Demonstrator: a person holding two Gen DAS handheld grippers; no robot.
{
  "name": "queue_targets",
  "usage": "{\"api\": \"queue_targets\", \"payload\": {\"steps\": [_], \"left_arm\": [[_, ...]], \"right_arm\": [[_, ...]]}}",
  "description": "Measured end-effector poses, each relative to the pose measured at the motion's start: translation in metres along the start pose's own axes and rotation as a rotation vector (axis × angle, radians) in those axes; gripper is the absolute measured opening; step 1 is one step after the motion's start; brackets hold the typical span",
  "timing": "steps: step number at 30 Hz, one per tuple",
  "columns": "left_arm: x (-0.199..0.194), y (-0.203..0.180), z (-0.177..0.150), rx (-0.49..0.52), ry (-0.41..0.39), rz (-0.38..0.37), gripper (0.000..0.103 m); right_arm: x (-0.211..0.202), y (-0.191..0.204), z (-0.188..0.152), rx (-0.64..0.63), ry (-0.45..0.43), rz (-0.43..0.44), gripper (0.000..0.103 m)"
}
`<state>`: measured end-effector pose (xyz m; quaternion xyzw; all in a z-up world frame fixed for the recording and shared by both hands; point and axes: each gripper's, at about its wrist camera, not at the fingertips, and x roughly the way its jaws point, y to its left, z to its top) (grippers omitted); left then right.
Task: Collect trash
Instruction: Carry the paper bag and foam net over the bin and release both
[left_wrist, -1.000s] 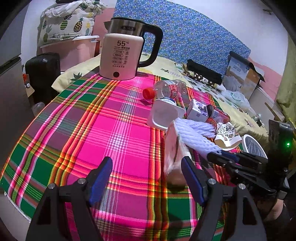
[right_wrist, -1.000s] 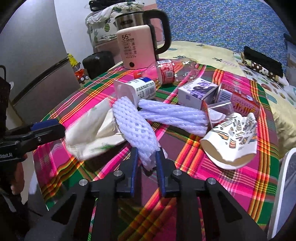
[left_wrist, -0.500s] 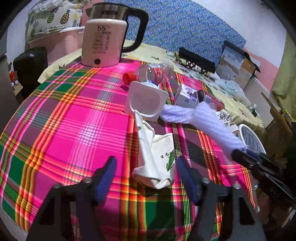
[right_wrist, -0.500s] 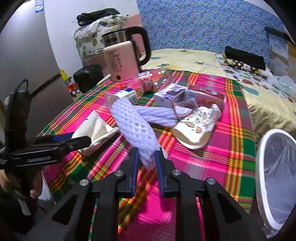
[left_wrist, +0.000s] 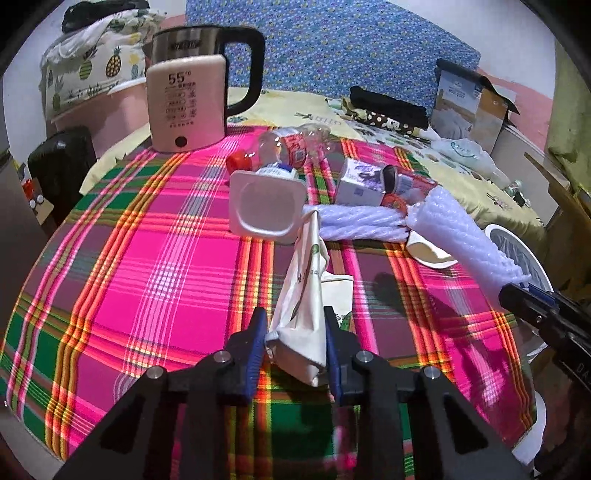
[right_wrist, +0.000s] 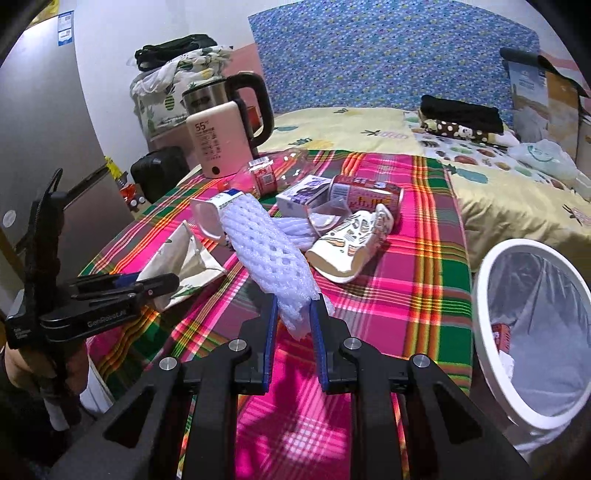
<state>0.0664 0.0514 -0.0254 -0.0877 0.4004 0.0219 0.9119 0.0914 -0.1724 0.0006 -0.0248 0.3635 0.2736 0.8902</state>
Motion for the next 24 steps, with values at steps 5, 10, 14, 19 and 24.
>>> {"api": "queue_targets", "payload": {"steps": [5, 10, 14, 19, 24], "left_arm": [[-0.010, -0.012, 0.002, 0.026, -0.023, -0.012, 0.030], [-0.017, -0.028, 0.005, 0.053, -0.038, -0.037, 0.030], [-0.019, -0.041, 0.007, 0.078, -0.043, -0.068, 0.030], [-0.019, -0.063, 0.010, 0.119, -0.047, -0.106, 0.030], [-0.018, -0.086, 0.015, 0.163, -0.052, -0.143, 0.030]], "right_arm": [[-0.011, -0.007, -0.005, 0.021, -0.016, -0.027, 0.018], [-0.020, -0.016, -0.009, 0.045, -0.025, -0.059, 0.018], [-0.028, -0.024, -0.012, 0.065, -0.031, -0.089, 0.018], [-0.037, -0.036, -0.015, 0.091, -0.041, -0.132, 0.018], [-0.044, -0.049, -0.019, 0.114, -0.046, -0.171, 0.018]]}}
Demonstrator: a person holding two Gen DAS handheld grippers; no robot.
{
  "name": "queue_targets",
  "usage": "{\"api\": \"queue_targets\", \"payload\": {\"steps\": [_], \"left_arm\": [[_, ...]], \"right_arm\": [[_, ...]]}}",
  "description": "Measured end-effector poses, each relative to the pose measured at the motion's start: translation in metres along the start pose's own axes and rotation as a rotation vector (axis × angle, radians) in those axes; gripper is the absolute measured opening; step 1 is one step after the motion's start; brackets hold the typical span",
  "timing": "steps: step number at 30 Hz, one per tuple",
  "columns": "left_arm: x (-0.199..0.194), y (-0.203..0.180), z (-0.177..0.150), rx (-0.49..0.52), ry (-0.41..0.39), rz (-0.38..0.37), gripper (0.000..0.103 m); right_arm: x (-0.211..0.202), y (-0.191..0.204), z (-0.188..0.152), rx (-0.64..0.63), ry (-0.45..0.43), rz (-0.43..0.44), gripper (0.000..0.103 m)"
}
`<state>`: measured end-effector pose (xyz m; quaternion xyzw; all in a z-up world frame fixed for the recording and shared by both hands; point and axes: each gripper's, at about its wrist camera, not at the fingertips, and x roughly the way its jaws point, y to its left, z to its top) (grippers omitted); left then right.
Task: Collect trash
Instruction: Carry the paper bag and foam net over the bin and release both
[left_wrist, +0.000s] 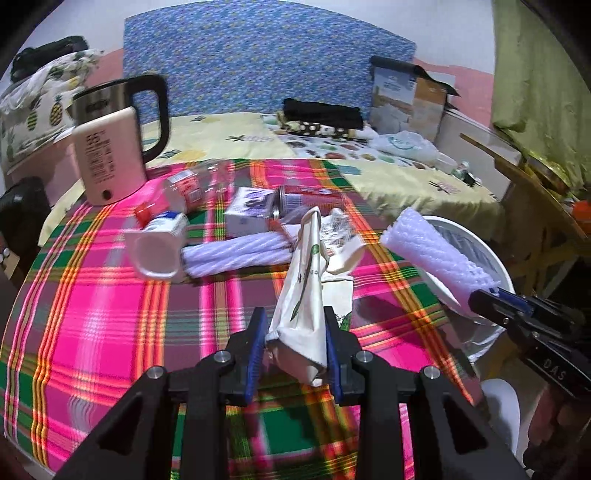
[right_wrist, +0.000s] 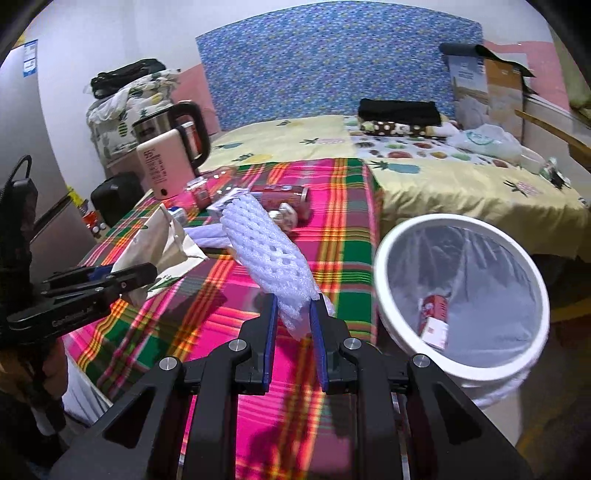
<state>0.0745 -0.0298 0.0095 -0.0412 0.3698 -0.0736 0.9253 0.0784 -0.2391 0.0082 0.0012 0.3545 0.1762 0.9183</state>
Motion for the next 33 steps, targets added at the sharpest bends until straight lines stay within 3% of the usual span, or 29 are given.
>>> {"api": "queue_targets", "payload": {"steps": [20, 33], "left_arm": [[0.028, -0.084, 0.022, 0.167, 0.013, -0.136, 0.030], [0.059, -0.128, 0.034, 0.215, 0.045, -0.242, 0.030]], "right_arm": [[-0.019, -0.064, -0.009, 0.128, -0.014, -0.141, 0.018], [-0.016, -0.094, -0.017, 0.195, 0.033, -0.239, 0.018]]}}
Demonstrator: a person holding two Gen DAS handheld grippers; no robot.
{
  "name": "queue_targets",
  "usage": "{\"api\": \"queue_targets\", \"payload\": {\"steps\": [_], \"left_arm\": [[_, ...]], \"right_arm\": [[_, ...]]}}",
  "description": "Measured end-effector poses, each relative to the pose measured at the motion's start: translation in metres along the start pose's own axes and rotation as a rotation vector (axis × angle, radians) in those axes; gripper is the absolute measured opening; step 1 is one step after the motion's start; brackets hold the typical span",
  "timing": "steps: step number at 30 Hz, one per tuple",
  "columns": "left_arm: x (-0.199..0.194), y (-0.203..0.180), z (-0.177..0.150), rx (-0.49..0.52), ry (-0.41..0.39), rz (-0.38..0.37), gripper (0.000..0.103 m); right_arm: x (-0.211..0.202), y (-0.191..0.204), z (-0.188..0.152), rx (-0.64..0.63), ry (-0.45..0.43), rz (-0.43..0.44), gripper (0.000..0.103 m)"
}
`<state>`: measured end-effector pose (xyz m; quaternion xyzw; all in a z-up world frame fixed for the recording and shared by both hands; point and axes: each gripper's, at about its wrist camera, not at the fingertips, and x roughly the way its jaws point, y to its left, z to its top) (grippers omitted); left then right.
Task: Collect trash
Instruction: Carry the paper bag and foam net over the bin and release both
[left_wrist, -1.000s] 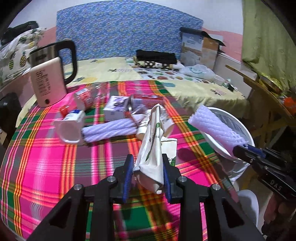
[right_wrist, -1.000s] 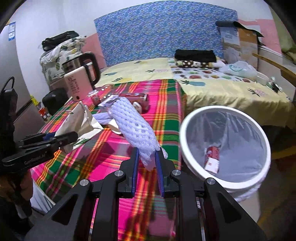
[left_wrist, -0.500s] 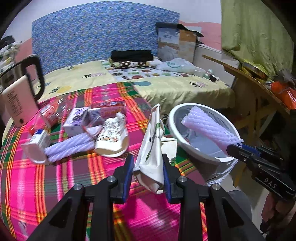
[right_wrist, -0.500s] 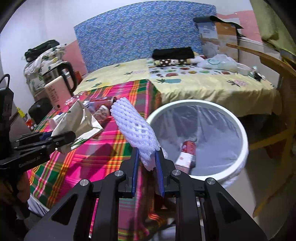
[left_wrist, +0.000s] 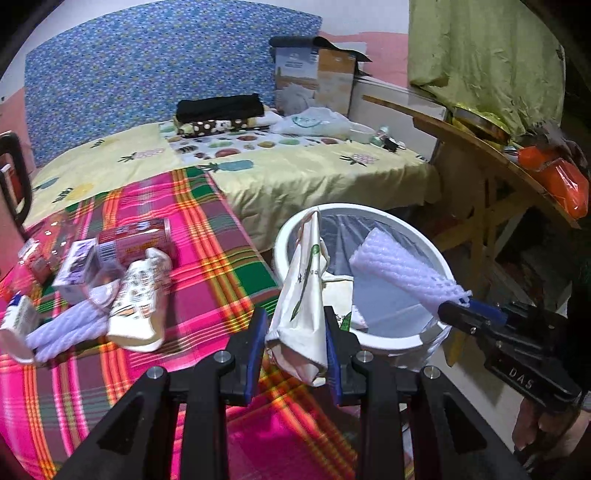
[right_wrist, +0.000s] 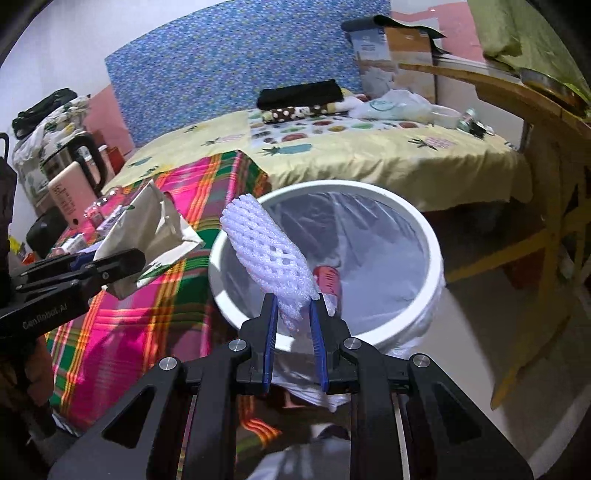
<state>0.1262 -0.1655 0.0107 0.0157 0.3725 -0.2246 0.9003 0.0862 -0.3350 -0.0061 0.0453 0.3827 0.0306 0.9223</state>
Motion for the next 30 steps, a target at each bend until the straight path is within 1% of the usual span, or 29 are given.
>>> {"api": "queue_targets", "payload": {"steps": [10, 20, 21, 23, 24, 25, 28, 30], "left_arm": [[0.030, -0.020, 0.009, 0.030, 0.041, -0.054, 0.031], [0.055, -0.027, 0.012, 0.037, 0.083, -0.084, 0.032], [0.056, -0.027, 0.012, 0.037, 0.085, -0.084, 0.033], [0.056, -0.028, 0.012, 0.035, 0.083, -0.088, 0.042], [0.055, -0.028, 0.013, 0.033, 0.077, -0.090, 0.050], [0.054, -0.028, 0.013, 0.033, 0.071, -0.092, 0.052], [0.052, -0.028, 0.015, 0.036, 0.056, -0.087, 0.053], [0.051, -0.027, 0.016, 0.030, 0.055, -0.086, 0.054]], "right_arm": [[0.005, -0.016, -0.001, 0.033, 0.038, -0.045, 0.019], [0.011, -0.021, -0.001, 0.048, 0.050, -0.056, 0.025], [0.011, -0.022, -0.001, 0.052, 0.051, -0.056, 0.025], [0.011, -0.023, -0.001, 0.057, 0.046, -0.053, 0.026], [0.011, -0.023, -0.001, 0.058, 0.042, -0.054, 0.027], [0.010, -0.024, -0.001, 0.058, 0.038, -0.053, 0.028], [0.007, -0.024, 0.000, 0.058, 0.021, -0.050, 0.035], [0.006, -0.025, 0.001, 0.064, 0.012, -0.046, 0.048]]}}
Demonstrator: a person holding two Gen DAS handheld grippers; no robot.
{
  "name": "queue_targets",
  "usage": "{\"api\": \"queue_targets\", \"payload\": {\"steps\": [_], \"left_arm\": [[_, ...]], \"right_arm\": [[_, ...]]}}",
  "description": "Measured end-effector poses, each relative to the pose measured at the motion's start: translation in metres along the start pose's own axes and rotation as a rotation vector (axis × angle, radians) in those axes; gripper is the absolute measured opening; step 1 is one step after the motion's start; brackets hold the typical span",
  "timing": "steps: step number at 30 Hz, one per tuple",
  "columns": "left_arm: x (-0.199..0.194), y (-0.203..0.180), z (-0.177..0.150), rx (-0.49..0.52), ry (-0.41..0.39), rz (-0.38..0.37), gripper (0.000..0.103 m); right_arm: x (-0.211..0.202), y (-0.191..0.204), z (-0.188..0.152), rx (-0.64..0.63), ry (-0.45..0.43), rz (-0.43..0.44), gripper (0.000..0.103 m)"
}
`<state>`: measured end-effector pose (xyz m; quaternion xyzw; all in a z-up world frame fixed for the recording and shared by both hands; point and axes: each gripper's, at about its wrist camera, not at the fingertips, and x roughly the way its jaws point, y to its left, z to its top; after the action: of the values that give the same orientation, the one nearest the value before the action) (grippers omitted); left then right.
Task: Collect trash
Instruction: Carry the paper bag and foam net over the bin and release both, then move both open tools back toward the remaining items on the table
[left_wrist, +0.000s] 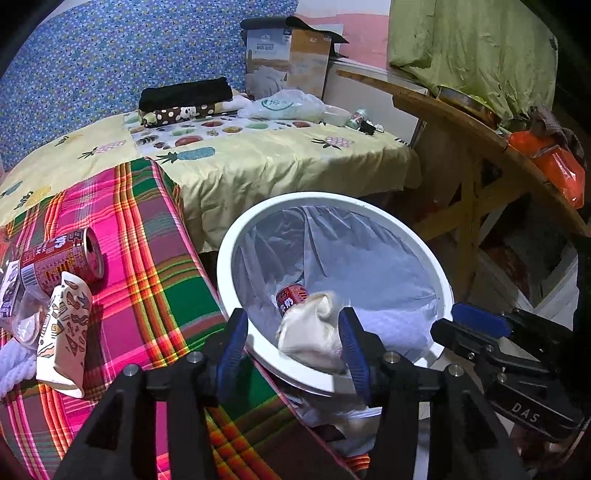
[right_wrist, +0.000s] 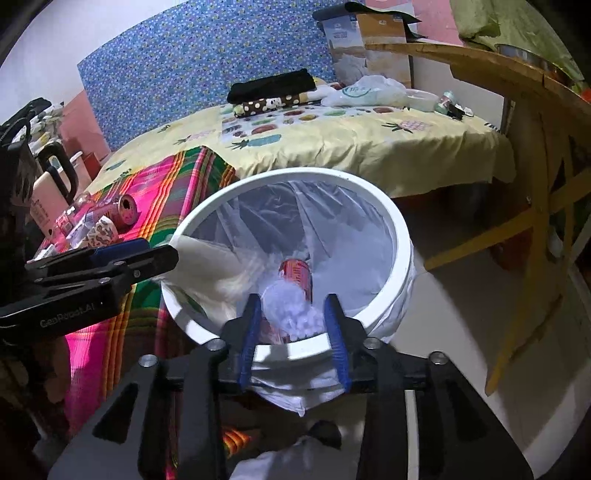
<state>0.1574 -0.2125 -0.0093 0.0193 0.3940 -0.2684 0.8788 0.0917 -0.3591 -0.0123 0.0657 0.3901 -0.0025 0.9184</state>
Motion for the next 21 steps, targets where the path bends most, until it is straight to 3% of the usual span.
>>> {"api": "queue_targets", "payload": {"steps": [2, 11, 21], "left_arm": [[-0.002, 0.003, 0.000, -0.014, -0.001, -0.002, 0.055], [-0.024, 0.015, -0.007, -0.044, -0.035, 0.028, 0.056], [-0.057, 0.034, -0.026, -0.070, -0.067, 0.118, 0.056]], "right_arm": [[-0.001, 0.000, 0.001, 0.002, -0.005, 0.004, 0.053], [-0.009, 0.012, 0.002, -0.015, -0.028, 0.034, 0.054], [-0.015, 0.037, 0.000, -0.057, -0.033, 0.106, 0.057]]}}
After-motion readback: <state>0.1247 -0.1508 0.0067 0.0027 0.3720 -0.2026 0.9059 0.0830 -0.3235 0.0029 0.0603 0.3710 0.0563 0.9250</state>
